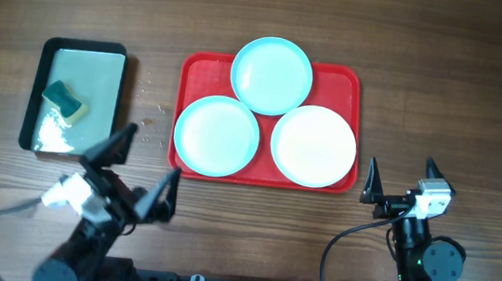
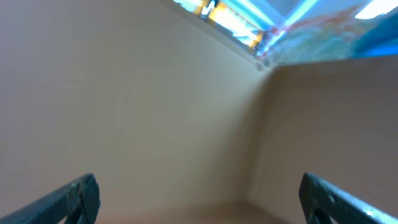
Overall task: Clean dirty plates on tray and stack at the side
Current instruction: 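Reach the left gripper into the water tray and grasp the sponge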
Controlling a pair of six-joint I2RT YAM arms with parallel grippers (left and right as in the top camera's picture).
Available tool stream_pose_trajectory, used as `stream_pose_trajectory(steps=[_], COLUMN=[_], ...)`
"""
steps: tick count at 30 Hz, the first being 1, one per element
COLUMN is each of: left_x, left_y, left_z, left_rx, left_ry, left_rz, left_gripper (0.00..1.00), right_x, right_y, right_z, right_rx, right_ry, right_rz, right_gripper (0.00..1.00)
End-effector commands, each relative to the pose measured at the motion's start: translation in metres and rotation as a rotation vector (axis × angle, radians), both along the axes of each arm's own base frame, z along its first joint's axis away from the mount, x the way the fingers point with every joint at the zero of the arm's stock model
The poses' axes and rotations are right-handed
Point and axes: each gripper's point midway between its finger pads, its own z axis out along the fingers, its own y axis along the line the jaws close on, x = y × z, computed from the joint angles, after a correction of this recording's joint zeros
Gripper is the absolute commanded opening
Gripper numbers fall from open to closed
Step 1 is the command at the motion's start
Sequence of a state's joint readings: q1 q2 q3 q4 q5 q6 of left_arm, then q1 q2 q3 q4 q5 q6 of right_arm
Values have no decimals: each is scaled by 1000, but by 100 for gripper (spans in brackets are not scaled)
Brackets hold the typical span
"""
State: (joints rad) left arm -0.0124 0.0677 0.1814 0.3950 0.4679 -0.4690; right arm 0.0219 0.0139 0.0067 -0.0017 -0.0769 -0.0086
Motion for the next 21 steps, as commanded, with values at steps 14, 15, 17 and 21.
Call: stream_pose_trajectory(steps=[14, 15, 17, 21], left_x=[172, 171, 174, 174], left_y=[148, 174, 207, 238], left_z=[-52, -66, -93, -133], left_rx=[187, 104, 23, -20], left_ry=[1255, 1310, 1396, 1518], left_rz=[840, 945, 1000, 1030], left_gripper=[100, 100, 100, 100], right_x=[0, 0, 0, 0], right_y=[-1, -1, -1, -1], right_z=[1, 1, 1, 1], right_rx=[11, 12, 11, 12], right_ry=[-7, -7, -7, -7], right_rz=[-7, -7, -7, -7], right_gripper=[100, 100, 100, 100])
